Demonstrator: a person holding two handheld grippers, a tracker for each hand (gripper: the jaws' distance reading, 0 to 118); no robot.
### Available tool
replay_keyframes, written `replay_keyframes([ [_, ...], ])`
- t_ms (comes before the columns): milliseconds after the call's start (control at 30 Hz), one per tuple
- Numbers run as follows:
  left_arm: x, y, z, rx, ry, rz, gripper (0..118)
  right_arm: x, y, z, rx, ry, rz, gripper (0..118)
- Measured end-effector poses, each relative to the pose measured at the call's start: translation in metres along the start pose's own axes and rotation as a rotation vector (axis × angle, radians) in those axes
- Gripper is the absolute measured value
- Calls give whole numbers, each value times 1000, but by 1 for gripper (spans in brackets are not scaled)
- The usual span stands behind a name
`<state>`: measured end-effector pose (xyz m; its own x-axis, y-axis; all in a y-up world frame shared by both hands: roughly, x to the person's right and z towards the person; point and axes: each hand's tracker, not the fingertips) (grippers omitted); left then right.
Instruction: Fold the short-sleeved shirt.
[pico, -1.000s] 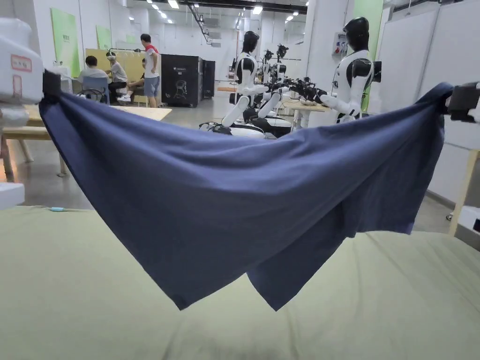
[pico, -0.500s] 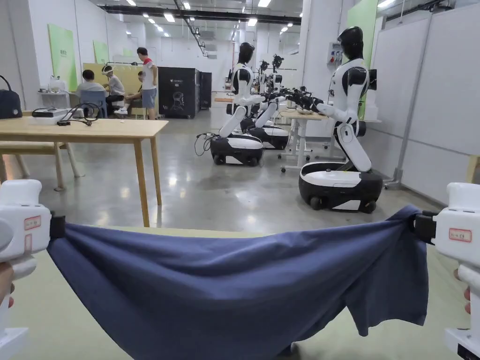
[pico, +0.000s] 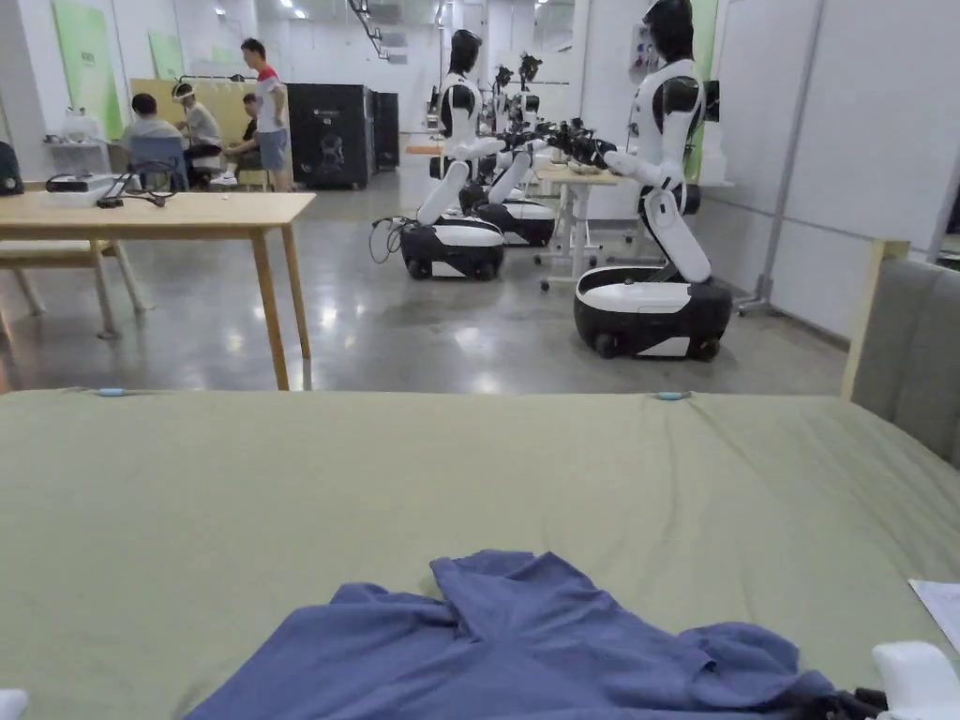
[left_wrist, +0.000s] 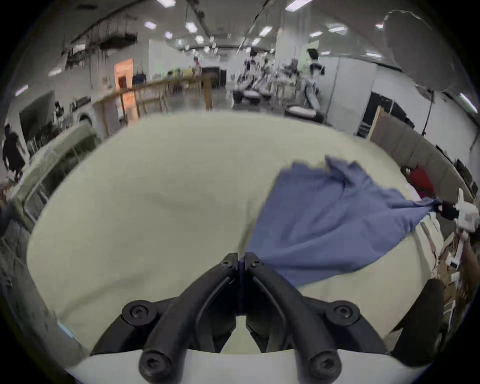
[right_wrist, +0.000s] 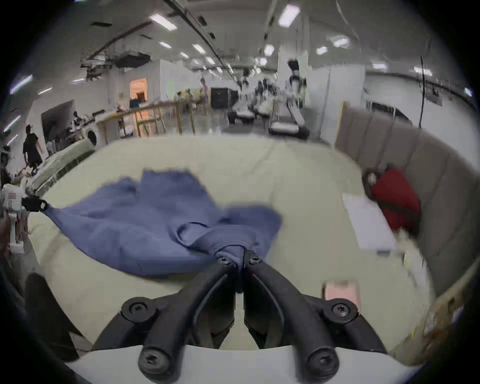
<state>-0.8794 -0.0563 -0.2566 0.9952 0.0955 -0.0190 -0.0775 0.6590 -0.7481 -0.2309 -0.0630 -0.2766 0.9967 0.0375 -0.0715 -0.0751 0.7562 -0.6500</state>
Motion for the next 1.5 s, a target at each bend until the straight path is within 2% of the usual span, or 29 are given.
replay_keyframes([
  [133,8,-26,3,93,94,-94,21,9,-39,-6,-34,-71,-70,6],
  [167,15,-22,9,82,158,-135,74,9,-34,-1,-26,-55,-73,17],
  [200,22,-16,20,90,164,-160,111,5,-26,9,-16,-60,-64,38],
  [233,30,-12,39,171,132,-163,118,-1,-16,20,30,-47,-34,62],
  [267,36,-4,50,247,113,-174,114,-11,-4,34,112,-21,-2,82],
  [367,67,14,83,395,109,-169,116,-48,27,57,259,41,42,101],
  [467,86,23,95,453,120,-165,115,-83,43,67,340,108,36,101],
  [500,88,25,95,439,124,-157,111,-95,45,68,353,112,29,97],
  [533,87,22,91,433,122,-149,98,-102,47,69,364,155,19,76],
  [567,83,21,89,402,94,-120,46,-108,49,67,362,202,15,13],
  [600,79,21,85,364,62,-105,0,-115,51,62,347,169,20,1],
  [633,76,20,79,323,73,-107,0,-123,47,60,355,156,27,1],
  [700,63,16,75,288,85,-132,0,-131,48,56,345,221,85,1],
  [767,43,12,71,244,118,-86,0,-138,49,52,343,200,110,1],
  [900,7,0,51,165,128,-31,0,-142,53,35,306,233,105,1],
  [933,-4,-7,38,141,111,-20,14,-143,54,29,294,238,94,1],
  [1000,-9,-9,22,105,117,-18,107,-145,55,15,266,245,81,1],
  [1033,-11,-10,11,69,124,-21,118,-143,58,10,251,246,75,1],
  [1067,-10,-15,-2,30,122,-29,116,-143,59,3,239,246,69,1],
  [1100,-7,-31,-12,161,58,-102,115,-143,60,-4,222,245,63,1],
  [1167,-10,-44,-38,61,107,-29,116,-139,66,-15,189,236,59,1],
  [1267,-18,-23,-60,52,105,-10,111,-130,76,-40,148,208,67,1],
  [1300,-20,-24,-66,39,101,-5,101,-126,82,-49,136,197,70,1],
  [1333,0,-3,-44,20,93,1,76,-121,89,-61,117,185,75,1],
  [1367,2,-2,-46,-1,68,4,8,-116,97,-73,97,176,79,1],
  [1400,6,-3,-46,-19,67,9,0,-111,105,-87,73,165,80,1],
  [1433,13,-4,-41,-9,59,-5,0,-105,117,-104,54,151,77,2],
  [1467,-2,-1,-56,-39,35,-8,0,-101,125,-120,44,151,72,21],
  [1500,-1,1,-53,-32,36,-17,0,-96,137,-142,3,146,60,54],
])
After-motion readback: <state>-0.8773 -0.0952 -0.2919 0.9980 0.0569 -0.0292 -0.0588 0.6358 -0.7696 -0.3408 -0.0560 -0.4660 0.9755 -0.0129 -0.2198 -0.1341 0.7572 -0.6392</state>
